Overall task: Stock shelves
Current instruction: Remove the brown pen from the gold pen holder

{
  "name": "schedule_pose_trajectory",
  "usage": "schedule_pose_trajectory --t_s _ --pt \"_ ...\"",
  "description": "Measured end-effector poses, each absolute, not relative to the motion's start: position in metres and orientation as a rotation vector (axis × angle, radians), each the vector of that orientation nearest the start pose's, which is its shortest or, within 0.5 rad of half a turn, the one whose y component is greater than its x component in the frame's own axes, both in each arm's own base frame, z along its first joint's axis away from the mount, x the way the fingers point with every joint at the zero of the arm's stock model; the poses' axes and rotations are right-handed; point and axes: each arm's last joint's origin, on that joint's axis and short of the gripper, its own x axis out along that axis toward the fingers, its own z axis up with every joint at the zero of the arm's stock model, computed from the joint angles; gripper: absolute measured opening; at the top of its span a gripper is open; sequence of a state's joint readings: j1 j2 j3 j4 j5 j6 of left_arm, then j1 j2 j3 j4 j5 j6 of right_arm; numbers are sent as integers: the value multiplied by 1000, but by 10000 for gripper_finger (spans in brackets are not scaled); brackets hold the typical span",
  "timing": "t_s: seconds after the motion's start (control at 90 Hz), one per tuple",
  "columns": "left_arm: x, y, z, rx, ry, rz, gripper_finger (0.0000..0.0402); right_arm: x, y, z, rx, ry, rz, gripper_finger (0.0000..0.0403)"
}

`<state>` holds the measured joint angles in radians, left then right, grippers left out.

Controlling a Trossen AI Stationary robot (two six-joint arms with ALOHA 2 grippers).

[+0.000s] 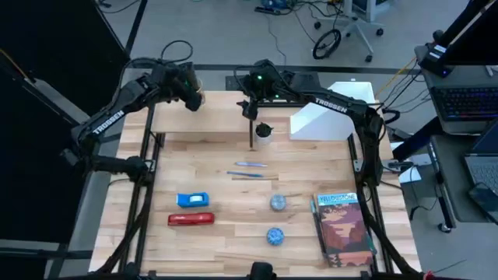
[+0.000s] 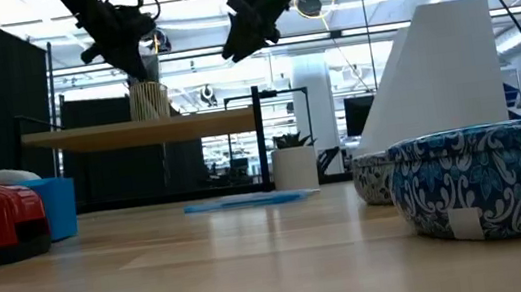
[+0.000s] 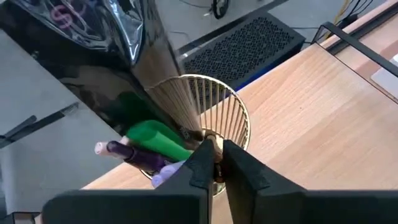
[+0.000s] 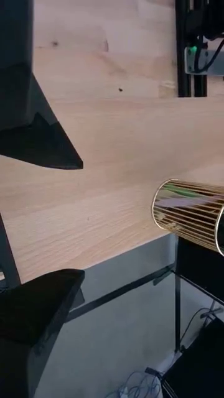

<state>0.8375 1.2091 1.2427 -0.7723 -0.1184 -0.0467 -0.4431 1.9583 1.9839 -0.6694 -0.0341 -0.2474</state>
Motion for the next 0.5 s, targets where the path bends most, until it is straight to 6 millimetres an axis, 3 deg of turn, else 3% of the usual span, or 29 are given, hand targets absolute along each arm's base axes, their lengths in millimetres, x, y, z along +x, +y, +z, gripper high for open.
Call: schedule_pose_trajectory --t_s 0.211,0.5 --pt "158 180 358 -307 687 930 12 398 -188 356 -83 674 -314 256" --pt "157 172 397 -257 576 907 12 395 -187 363 -90 661 -322 256"
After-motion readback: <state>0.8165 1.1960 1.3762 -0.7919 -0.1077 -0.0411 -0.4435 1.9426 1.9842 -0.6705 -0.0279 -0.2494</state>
